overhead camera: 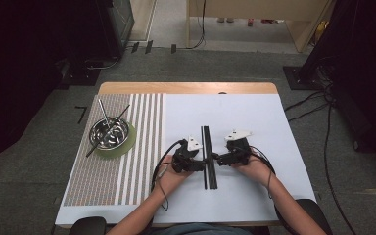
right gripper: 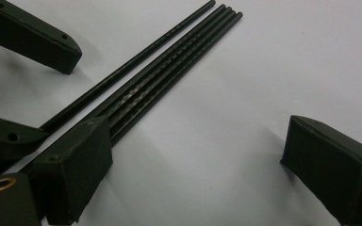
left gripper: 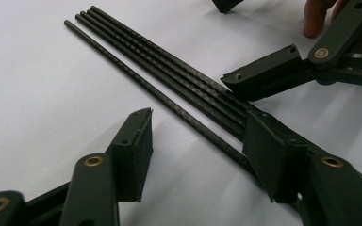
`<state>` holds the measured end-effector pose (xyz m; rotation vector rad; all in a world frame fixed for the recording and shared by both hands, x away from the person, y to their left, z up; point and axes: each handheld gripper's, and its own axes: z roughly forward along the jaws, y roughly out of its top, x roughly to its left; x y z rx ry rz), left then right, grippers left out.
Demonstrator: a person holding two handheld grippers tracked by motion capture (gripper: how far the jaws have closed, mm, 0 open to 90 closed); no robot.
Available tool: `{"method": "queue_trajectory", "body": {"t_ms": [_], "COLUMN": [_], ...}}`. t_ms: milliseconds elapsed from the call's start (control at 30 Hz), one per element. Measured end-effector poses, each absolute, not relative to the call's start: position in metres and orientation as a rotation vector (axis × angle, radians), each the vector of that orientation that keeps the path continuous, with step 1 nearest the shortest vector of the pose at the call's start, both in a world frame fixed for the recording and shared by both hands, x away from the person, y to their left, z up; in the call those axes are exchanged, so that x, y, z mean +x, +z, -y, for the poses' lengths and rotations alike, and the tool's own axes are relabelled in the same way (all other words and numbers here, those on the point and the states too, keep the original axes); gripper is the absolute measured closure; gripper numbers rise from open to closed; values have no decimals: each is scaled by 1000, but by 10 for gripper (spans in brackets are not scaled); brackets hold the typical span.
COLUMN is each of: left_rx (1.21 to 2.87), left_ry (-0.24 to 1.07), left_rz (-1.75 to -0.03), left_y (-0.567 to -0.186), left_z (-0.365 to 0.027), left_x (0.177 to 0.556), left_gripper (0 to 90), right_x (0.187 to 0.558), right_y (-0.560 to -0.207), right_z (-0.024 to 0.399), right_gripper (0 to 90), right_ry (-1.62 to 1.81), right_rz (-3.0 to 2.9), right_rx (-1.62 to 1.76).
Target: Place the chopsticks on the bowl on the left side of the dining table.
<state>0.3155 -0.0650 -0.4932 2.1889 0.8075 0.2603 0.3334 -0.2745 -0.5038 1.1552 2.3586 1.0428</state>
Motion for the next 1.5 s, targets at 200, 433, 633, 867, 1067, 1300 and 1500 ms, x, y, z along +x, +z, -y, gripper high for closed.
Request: {"method": "queue_trajectory", "body": {"t_ms": [200,433,633,867,1067,1300,1500], "left_rx": [2206,2199,2217,2211,2215,2218,2216], "left_ry": [279,253,248,234,227,229,227], "left_rz": [-810,-854,-878,-904,-923,-951,-970], "left_y": [-492,-490,-487,-487,-486,-484,-484], "left_z": [65,59,53,45,40,33,28], "left_x": [314,318,322,328,331,337,340], "left_gripper": [515,662,710,790,813,820,828], "right_x": [333,333,334,334,333,333,333], "right_y": [-504,-504,-504,-504,-504,-504,-504], "right_z": [275,275,274,274,274,274,274], "right_gripper": [83,83,83,83,83,83,83], "right_ry": [1042,1043,1044,1044,1044,1044,1044], "right_rz": [-2359,-2359,-2358,-2358,-2358,-2358,-2357], "right_rx": [1155,1155,1154,1154,1155,1154,1155]}}
